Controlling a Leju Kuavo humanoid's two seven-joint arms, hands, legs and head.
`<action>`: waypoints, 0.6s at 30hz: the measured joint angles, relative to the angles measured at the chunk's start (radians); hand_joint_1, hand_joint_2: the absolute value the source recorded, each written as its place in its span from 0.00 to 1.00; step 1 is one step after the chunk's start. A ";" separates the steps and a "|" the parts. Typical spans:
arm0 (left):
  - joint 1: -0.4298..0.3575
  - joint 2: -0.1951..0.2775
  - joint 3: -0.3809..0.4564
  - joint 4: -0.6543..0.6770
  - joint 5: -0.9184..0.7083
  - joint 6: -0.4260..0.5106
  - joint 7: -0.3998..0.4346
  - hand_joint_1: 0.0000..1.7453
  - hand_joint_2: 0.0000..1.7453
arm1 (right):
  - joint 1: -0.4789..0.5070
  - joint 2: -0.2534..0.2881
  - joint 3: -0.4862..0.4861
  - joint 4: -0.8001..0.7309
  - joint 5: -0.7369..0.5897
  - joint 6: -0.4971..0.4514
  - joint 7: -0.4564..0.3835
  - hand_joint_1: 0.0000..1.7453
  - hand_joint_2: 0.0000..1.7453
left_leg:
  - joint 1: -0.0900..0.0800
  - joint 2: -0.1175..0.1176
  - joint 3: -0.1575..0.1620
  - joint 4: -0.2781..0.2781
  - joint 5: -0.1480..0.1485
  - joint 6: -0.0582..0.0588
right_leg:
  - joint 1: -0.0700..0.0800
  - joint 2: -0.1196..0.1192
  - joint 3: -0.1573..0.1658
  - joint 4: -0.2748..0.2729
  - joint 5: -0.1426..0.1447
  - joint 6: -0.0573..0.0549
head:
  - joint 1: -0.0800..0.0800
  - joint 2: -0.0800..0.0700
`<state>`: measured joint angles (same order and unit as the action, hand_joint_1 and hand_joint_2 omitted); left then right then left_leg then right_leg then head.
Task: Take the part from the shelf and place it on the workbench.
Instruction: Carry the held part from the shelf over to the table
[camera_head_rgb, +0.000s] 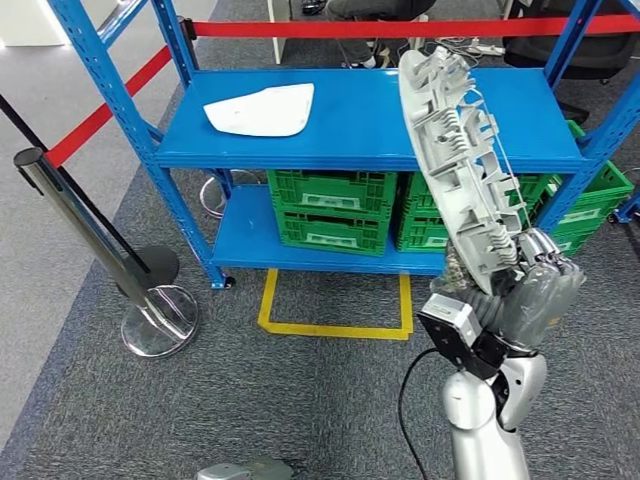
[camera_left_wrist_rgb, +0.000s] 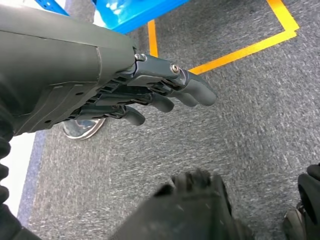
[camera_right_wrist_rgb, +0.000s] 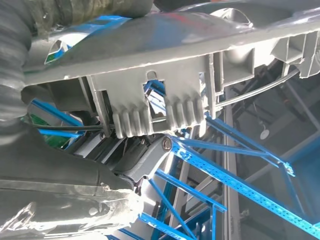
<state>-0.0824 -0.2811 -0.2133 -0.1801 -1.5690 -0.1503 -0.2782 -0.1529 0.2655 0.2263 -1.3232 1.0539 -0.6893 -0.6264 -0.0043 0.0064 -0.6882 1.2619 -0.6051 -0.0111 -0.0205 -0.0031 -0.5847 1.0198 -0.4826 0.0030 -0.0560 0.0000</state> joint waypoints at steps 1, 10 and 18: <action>0.000 0.000 -0.002 0.000 0.000 -0.001 0.000 0.00 1.00 | 0.000 0.000 -0.001 0.001 0.000 0.000 0.000 1.00 1.00 | 0.003 0.000 -0.011 0.027 -0.002 -0.002 | 0.000 0.001 -0.002 0.000 0.001 -0.001 | 0.000 0.000; -0.003 0.000 -0.022 0.000 0.000 -0.017 -0.004 0.00 1.00 | 0.002 0.000 -0.016 0.002 -0.013 0.000 -0.026 1.00 1.00 | 0.007 -0.017 0.109 -0.244 0.128 0.028 | 0.002 0.014 -0.030 0.005 0.015 0.033 | 0.002 0.000; -0.004 0.000 -0.031 0.000 0.000 -0.022 -0.004 0.00 1.00 | 0.005 0.000 -0.034 0.002 -0.021 0.000 -0.037 1.00 1.00 | -0.005 0.001 0.103 -0.252 0.141 0.050 | 0.003 0.007 -0.127 0.235 -0.081 0.038 | 0.004 0.000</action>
<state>-0.0866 -0.2808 -0.2440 -0.1801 -1.5690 -0.1724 -0.2819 -0.1479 0.2655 0.1921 -1.3208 1.0331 -0.6893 -0.6632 -0.0090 0.0070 -0.5851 1.0103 -0.4641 0.0392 -0.0170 0.0035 -0.7114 1.2553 -0.5634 0.0408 -0.0524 0.0000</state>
